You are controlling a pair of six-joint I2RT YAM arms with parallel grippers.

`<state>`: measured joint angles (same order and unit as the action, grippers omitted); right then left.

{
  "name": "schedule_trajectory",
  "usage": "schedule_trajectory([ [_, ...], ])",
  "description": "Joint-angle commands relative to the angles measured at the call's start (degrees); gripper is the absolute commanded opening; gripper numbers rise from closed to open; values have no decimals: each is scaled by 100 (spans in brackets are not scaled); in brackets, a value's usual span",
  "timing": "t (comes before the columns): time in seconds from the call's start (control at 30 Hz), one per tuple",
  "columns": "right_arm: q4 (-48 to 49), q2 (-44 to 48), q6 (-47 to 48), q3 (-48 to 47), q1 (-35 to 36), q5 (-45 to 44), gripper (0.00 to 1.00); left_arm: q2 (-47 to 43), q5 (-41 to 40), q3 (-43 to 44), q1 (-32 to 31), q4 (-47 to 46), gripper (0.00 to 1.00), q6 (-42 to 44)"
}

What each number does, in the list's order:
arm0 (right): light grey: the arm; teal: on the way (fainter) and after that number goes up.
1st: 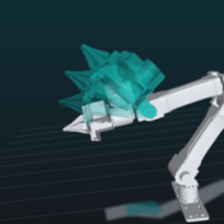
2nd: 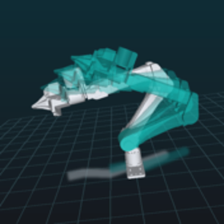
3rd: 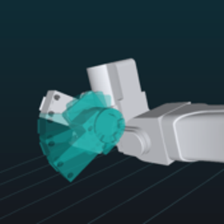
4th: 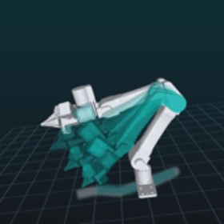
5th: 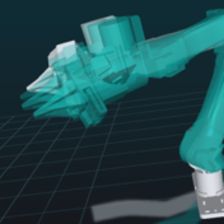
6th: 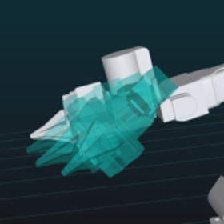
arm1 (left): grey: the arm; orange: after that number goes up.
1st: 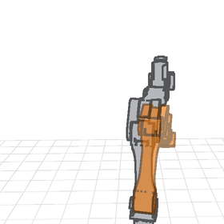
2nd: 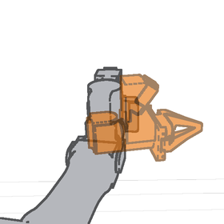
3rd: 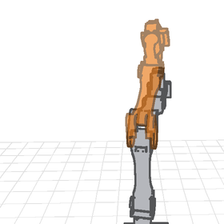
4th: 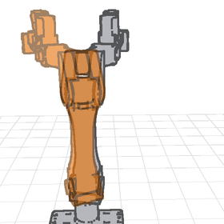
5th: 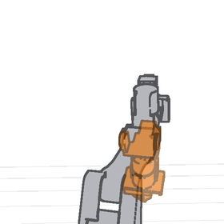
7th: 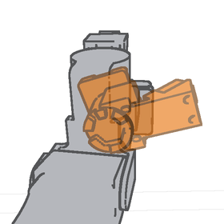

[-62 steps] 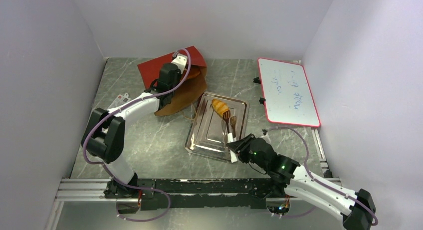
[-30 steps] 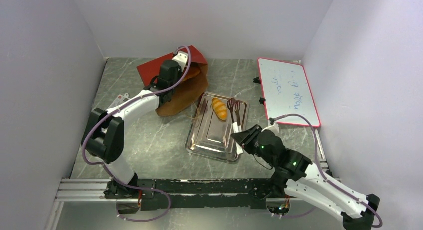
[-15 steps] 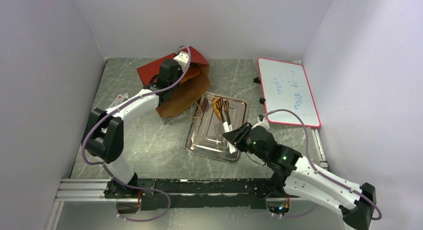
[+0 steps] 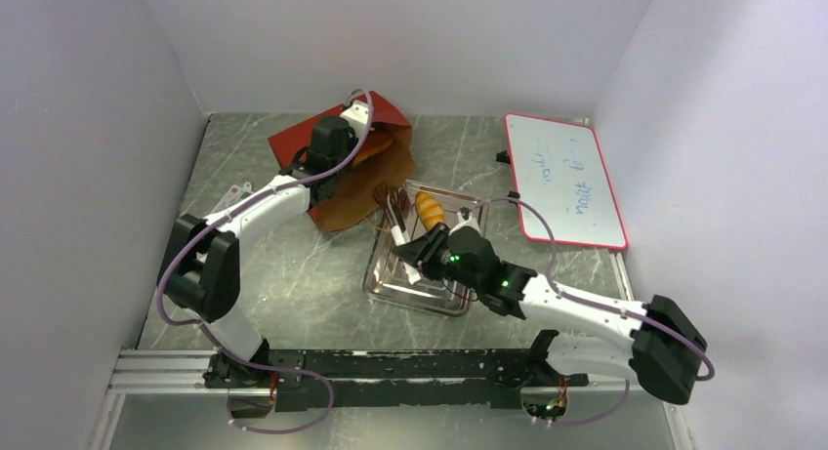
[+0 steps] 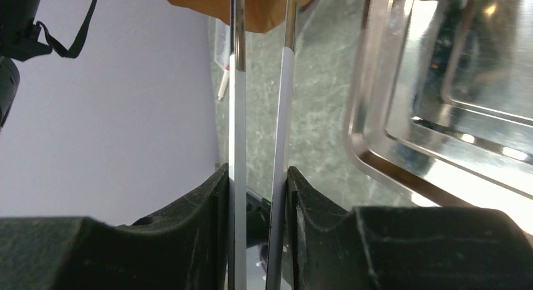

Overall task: Take the fake bread out of the paper bag
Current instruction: Take out the fake bread from the paper bag.

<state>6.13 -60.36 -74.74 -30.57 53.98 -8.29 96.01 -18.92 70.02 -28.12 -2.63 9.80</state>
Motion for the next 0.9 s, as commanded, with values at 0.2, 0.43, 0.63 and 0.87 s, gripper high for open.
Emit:
schedule_trajectory([
  [0.2, 1775, -1541, -206, -775, -211, 342, 36, -390, 239, -42, -189, 4, 7, -110],
  [0.43, 2124, -2280, -242, -1117, -597, 667, 38, -535, 219, -206, -233, -26, 7, -170],
  [0.63, 2336, -2675, -297, -1190, -755, 833, 39, -633, 200, -285, -264, -60, 7, -174],
  [0.87, 2438, -2952, -307, -1261, -942, 895, 40, -696, 169, -350, -297, -74, 7, -189],
])
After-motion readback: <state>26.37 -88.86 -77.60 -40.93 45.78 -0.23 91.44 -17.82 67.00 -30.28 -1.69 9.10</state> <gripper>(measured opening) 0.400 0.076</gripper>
